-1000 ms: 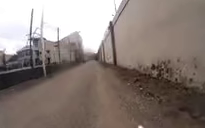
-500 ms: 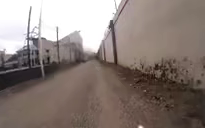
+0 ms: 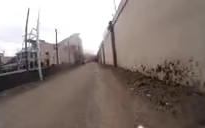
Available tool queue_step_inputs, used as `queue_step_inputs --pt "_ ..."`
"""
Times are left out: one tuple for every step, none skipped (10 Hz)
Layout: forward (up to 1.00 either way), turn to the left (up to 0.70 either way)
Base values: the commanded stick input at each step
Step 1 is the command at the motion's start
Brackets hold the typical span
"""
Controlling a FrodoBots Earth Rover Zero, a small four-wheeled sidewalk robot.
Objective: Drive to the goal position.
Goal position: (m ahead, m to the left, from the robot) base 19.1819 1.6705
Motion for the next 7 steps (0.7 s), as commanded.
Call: queue_step_inputs --pt "0.3 0.0" --pt "0.3 0.0" --pt "0.3 0.0" --pt "0.3 0.0" --pt "0.3 0.0" --pt "0.3 0.0" --pt "0.3 0.0"
